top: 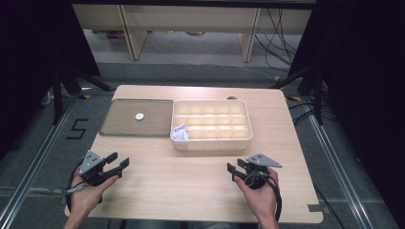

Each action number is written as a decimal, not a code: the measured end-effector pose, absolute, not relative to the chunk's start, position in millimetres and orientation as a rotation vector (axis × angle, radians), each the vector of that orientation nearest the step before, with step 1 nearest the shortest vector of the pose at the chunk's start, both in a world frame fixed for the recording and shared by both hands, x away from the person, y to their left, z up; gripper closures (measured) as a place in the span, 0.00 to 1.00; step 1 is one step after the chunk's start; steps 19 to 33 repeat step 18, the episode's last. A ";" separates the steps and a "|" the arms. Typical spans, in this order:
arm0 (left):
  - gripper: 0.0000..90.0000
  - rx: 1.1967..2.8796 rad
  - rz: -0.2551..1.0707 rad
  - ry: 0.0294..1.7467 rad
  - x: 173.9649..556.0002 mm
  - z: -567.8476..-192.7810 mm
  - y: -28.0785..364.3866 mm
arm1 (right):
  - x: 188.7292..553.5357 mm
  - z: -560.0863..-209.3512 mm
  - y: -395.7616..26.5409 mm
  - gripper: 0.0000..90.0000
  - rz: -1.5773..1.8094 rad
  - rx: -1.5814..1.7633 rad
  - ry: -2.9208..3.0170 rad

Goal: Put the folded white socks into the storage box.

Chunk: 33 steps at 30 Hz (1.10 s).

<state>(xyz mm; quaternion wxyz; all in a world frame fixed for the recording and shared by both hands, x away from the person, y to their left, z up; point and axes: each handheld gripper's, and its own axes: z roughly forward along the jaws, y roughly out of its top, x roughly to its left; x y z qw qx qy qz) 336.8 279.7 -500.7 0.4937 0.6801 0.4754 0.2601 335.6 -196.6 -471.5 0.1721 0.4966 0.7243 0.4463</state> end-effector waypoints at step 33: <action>0.48 1.632 0.639 1.146 336.0 -515.1 278.2 | 338.7 -477.7 -200.7 0.59 1.266 1.426 2.055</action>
